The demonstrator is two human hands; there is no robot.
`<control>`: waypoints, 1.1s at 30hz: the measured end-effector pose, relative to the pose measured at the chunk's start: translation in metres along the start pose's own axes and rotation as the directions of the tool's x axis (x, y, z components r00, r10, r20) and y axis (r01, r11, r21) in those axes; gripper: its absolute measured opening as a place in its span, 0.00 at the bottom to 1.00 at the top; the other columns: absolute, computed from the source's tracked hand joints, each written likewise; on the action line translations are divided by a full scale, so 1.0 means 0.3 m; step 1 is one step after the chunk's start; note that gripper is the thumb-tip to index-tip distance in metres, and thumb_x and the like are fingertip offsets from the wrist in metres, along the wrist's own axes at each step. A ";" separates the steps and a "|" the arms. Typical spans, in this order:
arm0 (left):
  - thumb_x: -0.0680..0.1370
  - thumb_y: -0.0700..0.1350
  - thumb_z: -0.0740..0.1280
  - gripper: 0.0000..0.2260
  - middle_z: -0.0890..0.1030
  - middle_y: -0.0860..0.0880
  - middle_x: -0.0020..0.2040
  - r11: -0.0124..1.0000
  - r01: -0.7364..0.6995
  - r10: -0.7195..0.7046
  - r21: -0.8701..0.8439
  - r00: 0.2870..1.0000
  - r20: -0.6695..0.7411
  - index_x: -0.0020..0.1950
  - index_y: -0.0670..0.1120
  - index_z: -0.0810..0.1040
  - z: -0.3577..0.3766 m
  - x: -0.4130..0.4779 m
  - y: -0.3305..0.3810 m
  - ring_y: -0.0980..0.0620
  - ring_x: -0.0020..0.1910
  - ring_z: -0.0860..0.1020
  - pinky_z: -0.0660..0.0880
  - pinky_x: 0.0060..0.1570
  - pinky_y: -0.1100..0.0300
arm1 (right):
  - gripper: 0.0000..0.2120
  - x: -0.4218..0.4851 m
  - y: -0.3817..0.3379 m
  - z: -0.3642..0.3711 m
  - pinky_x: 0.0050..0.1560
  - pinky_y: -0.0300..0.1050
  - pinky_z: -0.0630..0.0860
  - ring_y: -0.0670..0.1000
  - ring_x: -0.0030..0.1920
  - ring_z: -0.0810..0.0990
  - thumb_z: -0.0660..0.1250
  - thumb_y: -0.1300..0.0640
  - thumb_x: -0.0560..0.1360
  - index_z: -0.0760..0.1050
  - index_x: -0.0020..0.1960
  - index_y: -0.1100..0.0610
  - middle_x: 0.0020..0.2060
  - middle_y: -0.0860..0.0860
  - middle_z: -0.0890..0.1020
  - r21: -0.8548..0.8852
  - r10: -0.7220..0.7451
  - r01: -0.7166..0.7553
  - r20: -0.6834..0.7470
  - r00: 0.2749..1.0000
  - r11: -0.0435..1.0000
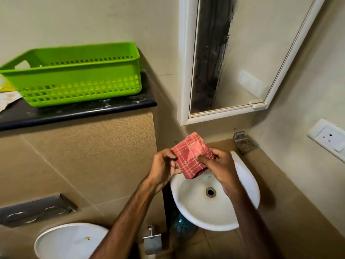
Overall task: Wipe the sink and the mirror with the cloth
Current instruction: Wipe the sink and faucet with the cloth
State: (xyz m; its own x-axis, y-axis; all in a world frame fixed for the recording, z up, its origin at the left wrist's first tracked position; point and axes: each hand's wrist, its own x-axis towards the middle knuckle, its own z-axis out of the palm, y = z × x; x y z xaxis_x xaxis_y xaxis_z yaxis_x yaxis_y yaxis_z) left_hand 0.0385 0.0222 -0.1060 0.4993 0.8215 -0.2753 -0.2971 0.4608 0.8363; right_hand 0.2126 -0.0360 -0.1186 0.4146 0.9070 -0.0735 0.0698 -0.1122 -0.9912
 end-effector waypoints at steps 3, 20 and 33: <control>0.77 0.47 0.68 0.16 0.85 0.41 0.50 0.977 -0.004 -0.003 0.214 1.000 0.031 0.58 0.37 0.81 -0.028 0.018 -0.052 0.45 0.47 0.83 0.80 0.55 0.49 | 0.08 0.001 0.050 0.001 0.44 0.41 0.84 0.46 0.44 0.88 0.78 0.61 0.74 0.85 0.50 0.51 0.42 0.47 0.89 -0.078 0.000 0.002 0.018 1.000 0.997; 0.79 0.53 0.70 0.16 0.87 0.46 0.51 0.655 0.007 0.046 0.756 0.998 -0.049 0.60 0.44 0.82 -0.120 0.156 -0.261 0.48 0.50 0.87 0.82 0.57 0.46 | 0.21 0.086 0.384 -0.071 0.52 0.45 0.83 0.58 0.61 0.86 0.80 0.53 0.72 0.82 0.64 0.51 0.60 0.57 0.86 0.141 0.292 -0.410 0.500 0.815 0.901; 0.80 0.46 0.67 0.08 0.85 0.51 0.52 0.438 0.161 0.263 0.884 0.918 -0.297 0.55 0.44 0.82 -0.151 0.372 -0.490 0.53 0.46 0.83 0.80 0.52 0.59 | 0.16 0.289 0.585 -0.152 0.54 0.48 0.79 0.54 0.59 0.86 0.77 0.56 0.75 0.81 0.63 0.51 0.55 0.50 0.89 0.050 0.451 -0.509 0.396 0.800 0.859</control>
State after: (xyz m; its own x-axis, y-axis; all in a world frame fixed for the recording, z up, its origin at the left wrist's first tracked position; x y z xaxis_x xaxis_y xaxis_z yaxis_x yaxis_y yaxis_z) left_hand 0.1009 0.0614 -0.2812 0.1384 0.9750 -0.1738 0.6702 0.0370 0.7413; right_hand 0.3022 0.0045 -0.2939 0.0038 0.8359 -0.5489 -0.1967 -0.5375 -0.8200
